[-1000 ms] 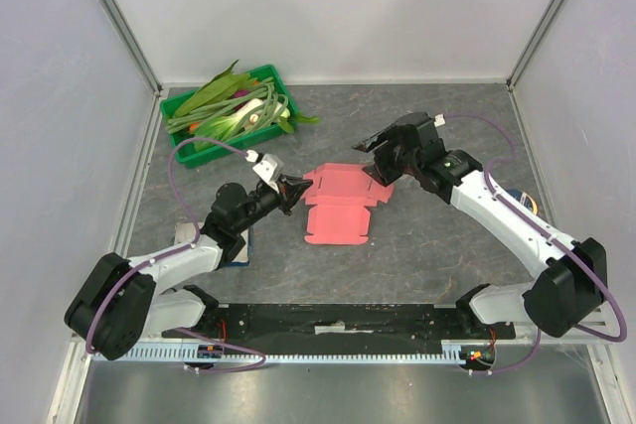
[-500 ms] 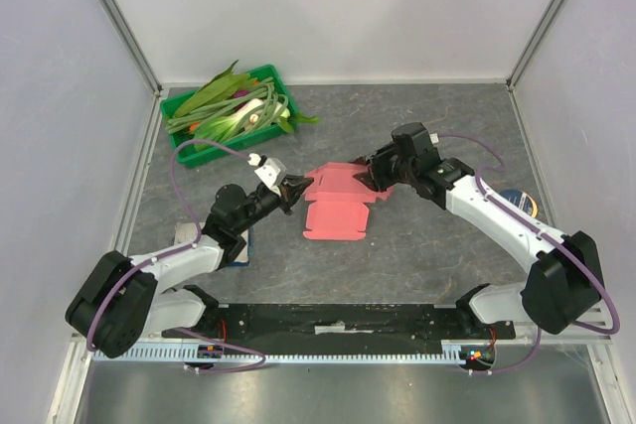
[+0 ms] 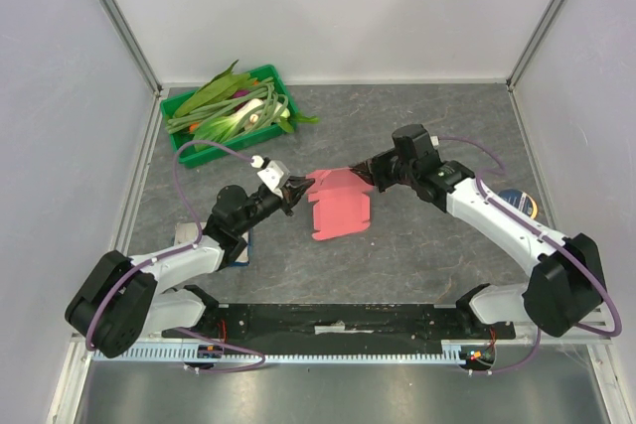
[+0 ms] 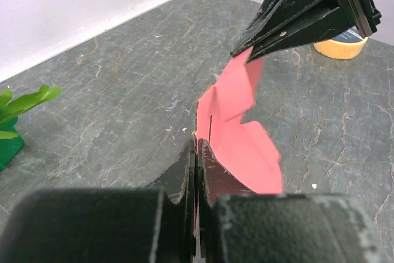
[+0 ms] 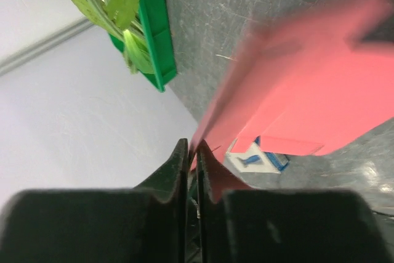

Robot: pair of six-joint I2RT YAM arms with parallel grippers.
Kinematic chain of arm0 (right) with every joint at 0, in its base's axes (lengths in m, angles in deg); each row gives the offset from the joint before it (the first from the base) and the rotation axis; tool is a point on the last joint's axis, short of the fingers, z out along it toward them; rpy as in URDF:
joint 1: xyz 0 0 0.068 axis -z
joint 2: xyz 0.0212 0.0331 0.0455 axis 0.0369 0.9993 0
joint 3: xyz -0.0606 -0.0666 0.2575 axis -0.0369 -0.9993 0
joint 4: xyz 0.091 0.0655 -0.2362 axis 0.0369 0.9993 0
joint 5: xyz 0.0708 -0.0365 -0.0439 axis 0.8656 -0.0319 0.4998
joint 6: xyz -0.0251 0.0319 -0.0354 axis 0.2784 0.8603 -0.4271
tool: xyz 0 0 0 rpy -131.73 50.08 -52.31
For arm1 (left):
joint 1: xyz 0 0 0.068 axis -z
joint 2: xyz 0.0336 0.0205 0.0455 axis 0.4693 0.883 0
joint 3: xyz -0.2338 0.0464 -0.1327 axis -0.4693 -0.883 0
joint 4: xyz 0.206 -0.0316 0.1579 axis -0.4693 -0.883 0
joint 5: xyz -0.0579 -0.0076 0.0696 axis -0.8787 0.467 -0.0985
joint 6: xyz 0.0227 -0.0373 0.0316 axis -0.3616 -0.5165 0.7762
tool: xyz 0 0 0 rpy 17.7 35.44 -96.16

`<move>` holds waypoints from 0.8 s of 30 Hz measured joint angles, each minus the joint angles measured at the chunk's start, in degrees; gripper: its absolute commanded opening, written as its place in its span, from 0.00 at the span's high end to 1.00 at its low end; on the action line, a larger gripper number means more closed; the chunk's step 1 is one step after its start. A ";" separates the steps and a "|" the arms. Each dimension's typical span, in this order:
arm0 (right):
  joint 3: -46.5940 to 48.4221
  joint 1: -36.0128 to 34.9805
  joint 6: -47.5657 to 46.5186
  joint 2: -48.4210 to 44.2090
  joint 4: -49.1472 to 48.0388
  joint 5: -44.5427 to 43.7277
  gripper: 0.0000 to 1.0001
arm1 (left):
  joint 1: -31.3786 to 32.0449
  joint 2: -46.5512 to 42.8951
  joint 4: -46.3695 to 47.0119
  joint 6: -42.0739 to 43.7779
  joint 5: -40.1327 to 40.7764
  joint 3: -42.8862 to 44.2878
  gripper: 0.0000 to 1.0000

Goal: Fold the paper box

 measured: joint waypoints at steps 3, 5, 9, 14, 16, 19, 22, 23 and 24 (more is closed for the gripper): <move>-0.63 0.02 1.11 -0.26 -1.20 0.24 1.00 | 0.02 0.00 -0.17 -0.02 0.00 -0.02 0.95; -1.33 0.09 1.66 -0.52 -2.40 0.24 1.00 | 0.17 0.00 -0.22 -0.31 0.46 -0.02 0.73; -3.74 0.07 2.27 -0.96 -4.83 0.13 1.00 | 0.37 -0.31 -1.70 -6.14 6.60 -0.37 0.37; -6.73 0.00 2.99 -0.96 -7.13 -0.92 1.00 | 0.33 -3.10 -5.25 -18.60 13.11 -4.57 0.42; -7.80 0.00 3.23 -0.85 -7.67 -1.53 1.00 | 0.33 -4.17 -7.91 -23.06 14.21 -6.08 0.53; -8.22 -0.02 3.10 0.61 -9.14 -2.78 1.00 | 0.31 -5.31 -9.25 -27.06 15.13 -9.05 0.53; -9.62 -0.13 2.62 2.75 -13.05 -3.80 1.00 | 0.33 -5.60 -10.64 -29.11 14.91 -11.13 0.45; -10.49 -0.35 2.45 3.19 -14.23 -4.17 1.00 | 0.31 -5.60 -10.88 -29.38 14.71 -11.37 0.44; -11.34 -0.46 2.19 3.48 -15.37 -4.48 1.00 | 0.31 -5.57 -10.88 -29.46 14.38 -11.47 0.44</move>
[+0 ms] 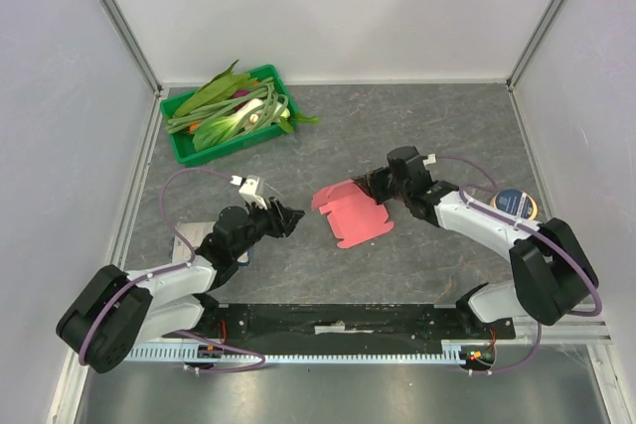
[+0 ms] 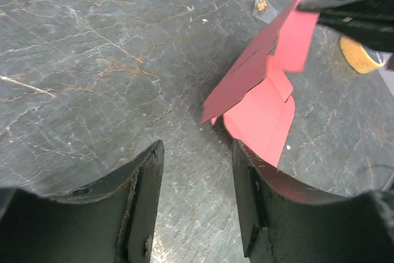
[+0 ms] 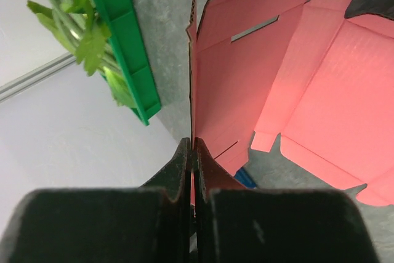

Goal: Fold the paper box

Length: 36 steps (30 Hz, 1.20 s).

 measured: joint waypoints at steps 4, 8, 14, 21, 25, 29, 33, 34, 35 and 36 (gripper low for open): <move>-5.53 -1.22 -1.81 0.46 -5.92 -2.03 1.00 | 0.02 1.51 0.63 -0.07 -1.73 0.13 0.59; -9.27 -2.62 -4.68 0.39 -12.02 -4.04 1.00 | 0.02 4.94 0.90 -0.81 -2.27 0.48 0.60; -15.82 -3.26 -7.74 -0.90 -22.14 -5.31 1.00 | 0.00 10.93 3.39 -2.51 -4.24 1.42 0.63; -20.96 -3.32 -10.93 -3.89 -27.50 -6.45 1.00 | 0.02 16.13 5.64 -2.75 -7.30 3.37 0.69; -22.14 -3.32 -12.76 -3.41 -29.86 -6.43 1.00 | 0.02 19.19 6.84 -2.93 -8.02 4.83 0.69; -21.59 -3.45 -14.43 0.55 -34.25 -6.29 1.00 | 0.02 20.81 7.78 -3.45 -8.09 5.07 0.69; -20.76 -3.69 -14.73 4.33 -38.77 -6.47 1.00 | 0.02 21.20 8.07 -3.87 -7.85 5.07 0.69; -20.68 -3.74 -14.71 4.94 -39.54 -6.45 1.00 | 0.02 21.20 8.13 -3.89 -7.82 5.07 0.69; -20.65 -3.78 -14.69 5.27 -40.11 -6.49 1.00 | 0.02 21.20 8.15 -3.87 -7.85 5.07 0.69; -20.68 -3.82 -14.71 5.35 -40.35 -6.62 1.00 | 0.02 21.20 8.17 -3.87 -7.87 5.07 0.69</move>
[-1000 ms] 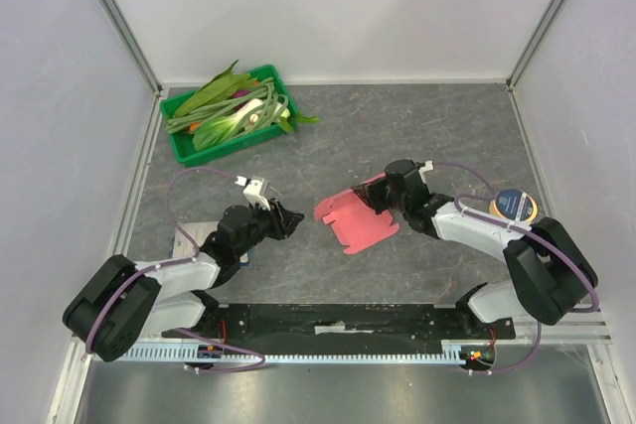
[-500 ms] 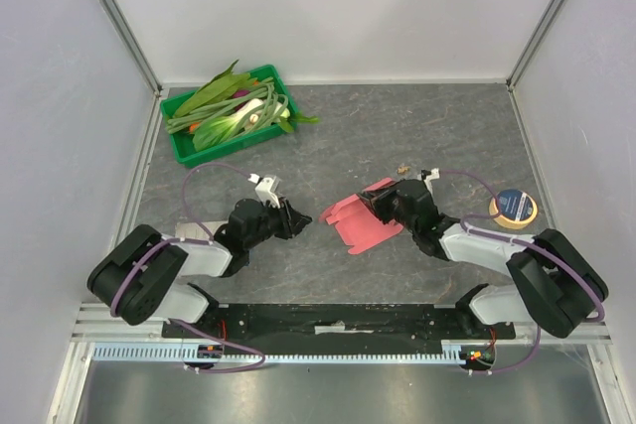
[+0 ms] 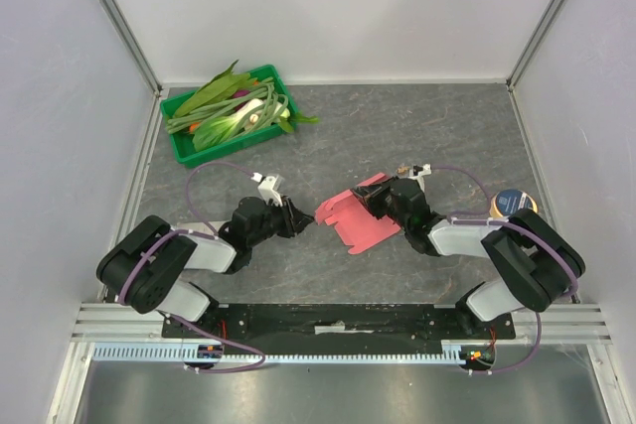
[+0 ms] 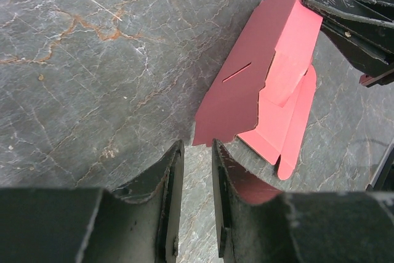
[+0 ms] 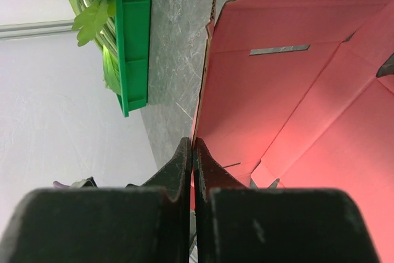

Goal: Fold the paper box

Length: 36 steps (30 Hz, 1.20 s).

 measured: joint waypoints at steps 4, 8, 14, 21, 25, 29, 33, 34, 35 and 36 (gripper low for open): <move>0.00 -0.22 -0.13 -0.26 0.28 -0.46 1.00 | 0.00 0.87 -0.42 0.44 -1.07 1.05 0.70; 0.00 -0.26 -0.70 -0.50 0.55 -0.48 1.00 | -0.02 2.60 -0.70 2.40 -2.89 3.08 0.73; 0.20 -0.26 -2.93 -0.50 0.70 -0.50 1.00 | -0.02 4.07 -3.74 5.29 -4.09 5.97 0.76; 0.72 -0.26 -4.37 -0.50 1.38 -0.55 1.00 | 0.17 -3.48 -2.08 0.28 1.07 -4.13 0.62; 0.74 -0.26 -2.95 -0.28 1.44 -0.61 1.00 | 3.63 -9.20 -0.90 -3.67 2.99 -10.84 0.64; 1.27 -0.26 -1.11 0.24 1.86 -0.66 1.00 | 9.70 -9.60 1.07 -5.11 4.59 -11.02 0.53; 2.14 -0.35 0.68 0.28 3.67 -0.90 1.00 | 13.99 -4.68 4.26 -5.44 7.32 -8.20 0.54; 2.69 -0.48 1.03 0.28 4.79 -0.98 1.00 | 14.62 -1.92 5.90 -5.57 8.26 -6.95 0.54; 3.19 -0.61 1.27 0.24 5.79 -1.07 1.00 | 14.95 -0.02 6.69 -5.68 8.72 -6.05 0.54; 3.61 -0.70 1.46 0.20 6.67 -1.11 1.00 | 15.37 2.34 7.93 -5.84 9.62 -5.09 0.54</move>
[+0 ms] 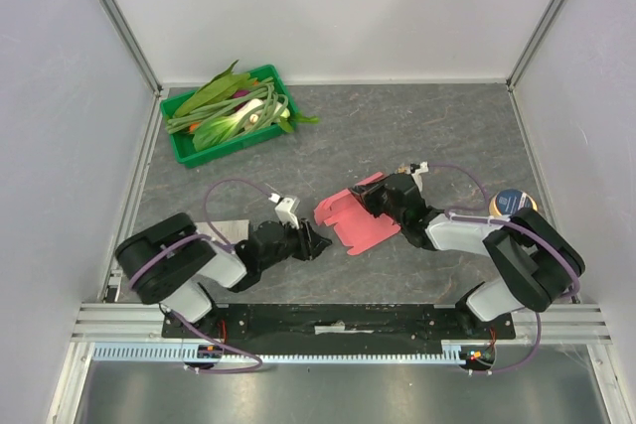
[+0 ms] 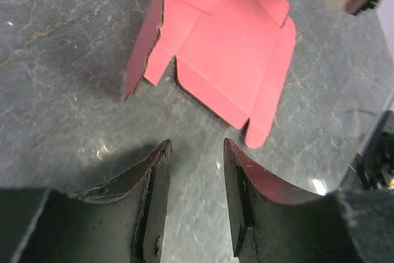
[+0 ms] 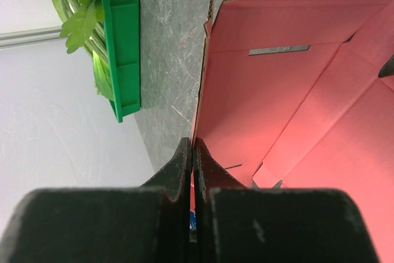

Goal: Fold the paper box

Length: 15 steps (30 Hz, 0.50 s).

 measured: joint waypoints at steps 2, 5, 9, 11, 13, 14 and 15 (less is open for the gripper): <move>0.46 -0.22 0.66 -0.35 1.57 -0.28 1.00 | 0.98 3.98 1.57 -0.13 2.19 1.95 0.53; 0.55 -0.46 1.38 -0.72 2.54 -0.68 1.00 | 2.75 8.92 3.96 -0.50 6.45 5.31 0.53; 0.87 -0.72 2.14 -1.33 4.20 -1.22 1.00 | 5.01 10.69 1.16 -1.66 13.97 9.14 0.51; 0.87 -0.96 2.34 -1.92 5.16 -1.57 1.00 | 6.93 10.67 -2.45 -2.54 19.04 11.39 0.50; 0.87 -1.18 2.51 -2.49 6.01 -1.88 1.00 | 8.57 10.38 -5.51 -3.78 23.04 12.72 0.47; 0.90 -1.31 2.67 -2.62 6.38 -2.12 1.00 | 9.57 9.99 -7.39 -4.85 25.42 13.31 0.43; 0.96 -1.36 2.80 -2.73 6.75 -2.23 1.00 | 10.49 9.33 -9.38 -6.03 27.67 13.75 0.41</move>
